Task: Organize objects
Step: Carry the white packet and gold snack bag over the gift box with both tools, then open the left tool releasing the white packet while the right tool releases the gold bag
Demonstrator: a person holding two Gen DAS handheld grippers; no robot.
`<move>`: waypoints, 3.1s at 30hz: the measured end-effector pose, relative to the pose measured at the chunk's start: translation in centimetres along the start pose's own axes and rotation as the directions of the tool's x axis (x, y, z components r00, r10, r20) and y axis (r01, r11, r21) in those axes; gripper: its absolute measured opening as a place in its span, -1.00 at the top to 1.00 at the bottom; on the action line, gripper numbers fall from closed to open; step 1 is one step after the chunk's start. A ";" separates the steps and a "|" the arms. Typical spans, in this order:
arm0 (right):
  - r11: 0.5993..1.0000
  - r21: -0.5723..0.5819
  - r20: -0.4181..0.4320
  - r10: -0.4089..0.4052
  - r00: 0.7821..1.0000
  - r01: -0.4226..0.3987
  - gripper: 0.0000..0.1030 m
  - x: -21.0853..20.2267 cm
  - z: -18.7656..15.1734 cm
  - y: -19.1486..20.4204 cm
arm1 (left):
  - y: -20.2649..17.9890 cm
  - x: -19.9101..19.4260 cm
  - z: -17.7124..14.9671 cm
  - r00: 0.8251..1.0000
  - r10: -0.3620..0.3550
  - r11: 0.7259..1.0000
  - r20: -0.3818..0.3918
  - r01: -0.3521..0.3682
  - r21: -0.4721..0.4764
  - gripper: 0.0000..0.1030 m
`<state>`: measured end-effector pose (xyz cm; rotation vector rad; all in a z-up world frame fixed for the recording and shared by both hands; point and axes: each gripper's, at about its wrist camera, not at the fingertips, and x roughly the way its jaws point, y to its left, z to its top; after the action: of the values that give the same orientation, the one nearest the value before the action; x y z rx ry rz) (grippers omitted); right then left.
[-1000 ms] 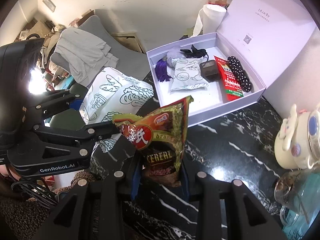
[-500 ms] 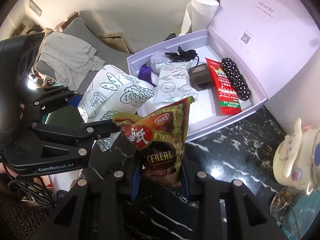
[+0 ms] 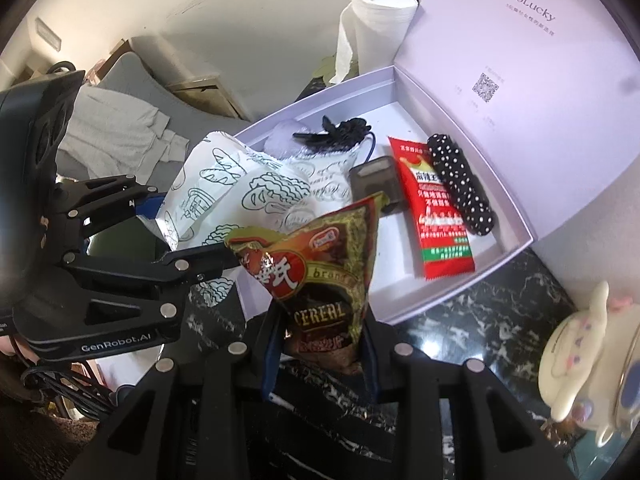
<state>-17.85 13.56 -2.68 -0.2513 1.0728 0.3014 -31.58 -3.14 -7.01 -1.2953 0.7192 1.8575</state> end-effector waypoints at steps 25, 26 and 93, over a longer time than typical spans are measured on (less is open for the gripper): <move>0.994 0.088 -0.016 0.062 0.998 -0.060 0.36 4.0 0.8 -3.1 | -0.2 6.5 1.9 0.998 -0.046 0.994 -0.045 0.050 0.094 0.02; 0.994 0.088 -0.020 0.064 0.998 -0.062 0.36 4.2 0.7 -3.1 | -0.1 6.7 1.8 0.998 -0.049 0.994 -0.048 0.054 0.097 0.02; 0.999 -0.046 0.102 -0.021 0.995 0.026 0.46 -2.8 -1.3 -1.0 | 1.2 -4.1 -0.5 0.994 0.011 0.998 0.107 -0.017 0.056 0.33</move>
<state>-19.77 11.85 -0.70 -0.2878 0.9622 0.3153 -31.46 -5.26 -3.22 -1.1489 0.7211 1.8882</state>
